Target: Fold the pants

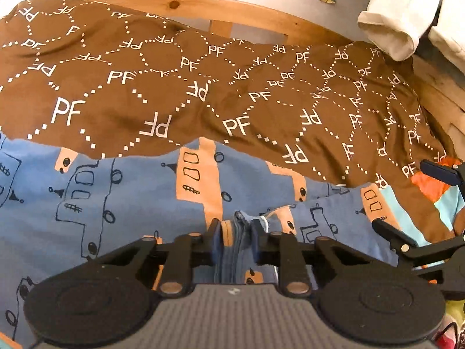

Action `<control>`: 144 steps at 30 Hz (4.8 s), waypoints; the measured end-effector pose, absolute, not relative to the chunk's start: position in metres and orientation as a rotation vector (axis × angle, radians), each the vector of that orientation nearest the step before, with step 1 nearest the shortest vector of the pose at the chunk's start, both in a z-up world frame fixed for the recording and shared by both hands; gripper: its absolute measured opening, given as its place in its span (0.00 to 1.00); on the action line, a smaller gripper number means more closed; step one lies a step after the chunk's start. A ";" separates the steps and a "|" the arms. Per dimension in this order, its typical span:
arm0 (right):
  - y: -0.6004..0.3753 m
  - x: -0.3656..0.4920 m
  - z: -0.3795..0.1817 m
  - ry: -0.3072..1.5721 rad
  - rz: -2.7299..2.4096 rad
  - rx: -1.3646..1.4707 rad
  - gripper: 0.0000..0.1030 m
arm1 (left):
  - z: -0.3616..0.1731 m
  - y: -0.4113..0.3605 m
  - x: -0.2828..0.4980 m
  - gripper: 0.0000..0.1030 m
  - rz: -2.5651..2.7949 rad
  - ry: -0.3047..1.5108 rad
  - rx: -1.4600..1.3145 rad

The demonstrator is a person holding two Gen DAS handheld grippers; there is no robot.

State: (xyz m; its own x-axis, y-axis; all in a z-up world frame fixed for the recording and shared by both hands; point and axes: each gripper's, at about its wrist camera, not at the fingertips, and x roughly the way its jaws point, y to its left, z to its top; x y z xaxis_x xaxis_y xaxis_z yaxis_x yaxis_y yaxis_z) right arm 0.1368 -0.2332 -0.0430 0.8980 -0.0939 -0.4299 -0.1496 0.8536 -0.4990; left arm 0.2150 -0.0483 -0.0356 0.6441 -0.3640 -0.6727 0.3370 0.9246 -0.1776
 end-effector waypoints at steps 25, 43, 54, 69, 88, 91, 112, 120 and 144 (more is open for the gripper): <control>-0.255 0.137 -0.050 0.401 -0.124 -0.563 0.96 | -0.032 -0.033 0.192 0.75 -0.338 0.751 -0.010; -0.220 0.090 -0.043 0.389 0.094 -0.480 0.99 | 0.017 0.001 0.132 1.00 -0.181 0.705 0.218; -0.172 0.118 -0.031 0.520 0.333 -0.353 0.99 | 0.011 0.115 0.137 0.55 0.121 0.578 -0.245; -0.162 0.125 -0.057 0.633 0.304 -0.331 0.99 | 0.012 0.076 0.141 0.19 0.147 0.419 -0.003; -0.167 0.127 -0.061 0.651 0.301 -0.273 0.99 | 0.001 0.110 0.153 0.77 0.162 0.514 -0.271; -0.167 0.127 -0.062 0.652 0.301 -0.272 0.99 | -0.001 0.119 0.157 0.79 0.110 0.502 -0.337; -0.170 0.107 -0.050 0.533 0.318 -0.316 0.99 | 0.038 0.113 0.155 0.16 0.007 0.461 -0.362; -0.198 0.090 -0.034 0.441 0.267 -0.344 0.99 | 0.074 0.013 0.138 0.16 -0.184 0.406 -0.070; -0.305 0.062 -0.051 0.508 0.006 -0.368 0.99 | -0.020 -0.163 0.107 0.50 -0.594 0.551 0.316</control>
State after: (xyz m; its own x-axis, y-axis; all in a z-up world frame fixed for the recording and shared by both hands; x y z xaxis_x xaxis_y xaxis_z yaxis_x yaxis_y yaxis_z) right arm 0.0621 -0.3053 -0.0511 0.8751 -0.0850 -0.4763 -0.0959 0.9344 -0.3430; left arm 0.1073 -0.1628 -0.0204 0.6916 -0.4404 -0.5725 0.6039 0.7874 0.1237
